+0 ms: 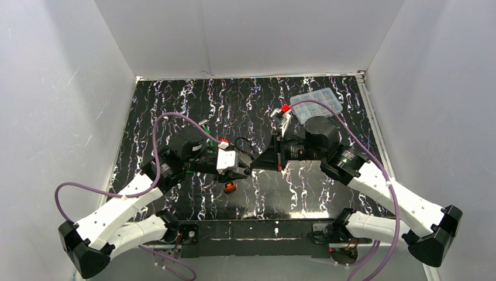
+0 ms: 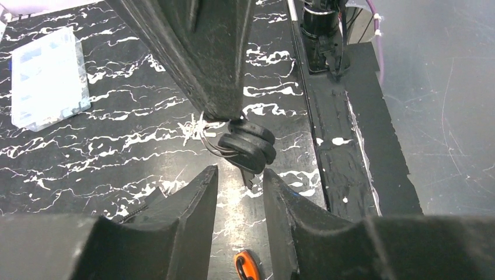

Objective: Unlock with the key
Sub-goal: Adjust the key.

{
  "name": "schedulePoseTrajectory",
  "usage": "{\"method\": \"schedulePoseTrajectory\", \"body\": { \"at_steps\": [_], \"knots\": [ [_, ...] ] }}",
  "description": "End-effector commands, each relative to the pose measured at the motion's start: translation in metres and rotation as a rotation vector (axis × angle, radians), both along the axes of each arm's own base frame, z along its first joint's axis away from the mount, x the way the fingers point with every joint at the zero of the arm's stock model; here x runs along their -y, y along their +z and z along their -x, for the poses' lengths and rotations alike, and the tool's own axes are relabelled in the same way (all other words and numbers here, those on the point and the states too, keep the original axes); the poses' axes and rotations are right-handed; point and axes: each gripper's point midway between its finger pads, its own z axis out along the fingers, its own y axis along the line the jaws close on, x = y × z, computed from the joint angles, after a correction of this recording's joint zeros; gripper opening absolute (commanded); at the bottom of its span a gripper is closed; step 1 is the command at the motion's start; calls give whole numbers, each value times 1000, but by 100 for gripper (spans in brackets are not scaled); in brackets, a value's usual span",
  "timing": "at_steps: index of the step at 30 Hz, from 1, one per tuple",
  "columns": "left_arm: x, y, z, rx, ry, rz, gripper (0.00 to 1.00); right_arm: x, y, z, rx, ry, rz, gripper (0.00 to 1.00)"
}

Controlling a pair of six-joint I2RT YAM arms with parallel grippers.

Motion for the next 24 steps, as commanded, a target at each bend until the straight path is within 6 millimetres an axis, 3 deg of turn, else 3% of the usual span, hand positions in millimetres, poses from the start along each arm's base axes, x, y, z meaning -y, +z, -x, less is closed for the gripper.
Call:
{"method": "schedulePoseTrajectory", "body": {
  "at_steps": [1,5,10,22,24],
  "knots": [
    [2,25,6,8,-12,53,34,-2,15,-4,47,-14,-51,1],
    [2,28,12,-8,-29,56,30,-1,14,-5,49,-24,-51,1],
    [-1,27,11,6,-19,47,2,0,13,-5,47,-29,-48,1],
    [-13,25,13,61,-20,-7,0,13,-3,0,43,-43,13,2],
    [-17,25,13,71,-10,-35,0,19,-10,0,50,-61,46,8]
  ]
}}
